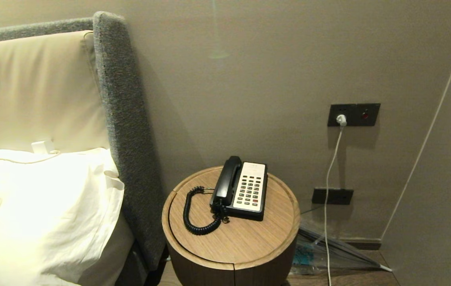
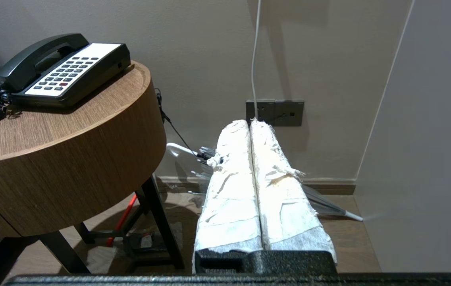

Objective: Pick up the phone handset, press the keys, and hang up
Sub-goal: Pick up the desk phone handset

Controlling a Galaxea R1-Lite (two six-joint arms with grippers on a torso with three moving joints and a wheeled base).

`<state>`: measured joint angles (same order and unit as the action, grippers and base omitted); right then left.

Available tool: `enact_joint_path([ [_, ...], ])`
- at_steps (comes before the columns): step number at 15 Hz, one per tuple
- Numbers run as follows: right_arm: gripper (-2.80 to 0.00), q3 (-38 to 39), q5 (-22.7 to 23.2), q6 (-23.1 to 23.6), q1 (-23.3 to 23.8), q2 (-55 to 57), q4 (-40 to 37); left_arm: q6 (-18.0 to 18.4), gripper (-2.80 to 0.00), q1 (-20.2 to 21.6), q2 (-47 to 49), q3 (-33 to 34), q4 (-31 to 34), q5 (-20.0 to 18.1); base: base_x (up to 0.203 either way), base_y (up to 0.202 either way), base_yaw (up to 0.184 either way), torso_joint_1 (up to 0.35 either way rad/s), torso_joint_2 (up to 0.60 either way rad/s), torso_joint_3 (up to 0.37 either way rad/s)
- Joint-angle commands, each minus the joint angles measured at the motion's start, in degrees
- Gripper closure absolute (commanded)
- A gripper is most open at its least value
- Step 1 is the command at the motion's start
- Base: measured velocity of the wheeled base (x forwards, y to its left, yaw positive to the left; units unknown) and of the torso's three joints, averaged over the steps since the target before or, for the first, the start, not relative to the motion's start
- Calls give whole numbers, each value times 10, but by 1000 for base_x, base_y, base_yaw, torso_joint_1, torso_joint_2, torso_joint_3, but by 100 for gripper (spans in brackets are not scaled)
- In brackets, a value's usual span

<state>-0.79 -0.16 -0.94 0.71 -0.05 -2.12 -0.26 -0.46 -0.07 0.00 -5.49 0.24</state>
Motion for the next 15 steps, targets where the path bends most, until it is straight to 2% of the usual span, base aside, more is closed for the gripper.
enact_joint_path([
  [1,0,0,0,0,0,0,-1,1,0,0,1,23,-1,-1,0,0,0,0,0,0],
  [15,0,0,0,0,0,0,-1,4,0,0,1,23,-1,-1,0,0,0,0,0,0],
])
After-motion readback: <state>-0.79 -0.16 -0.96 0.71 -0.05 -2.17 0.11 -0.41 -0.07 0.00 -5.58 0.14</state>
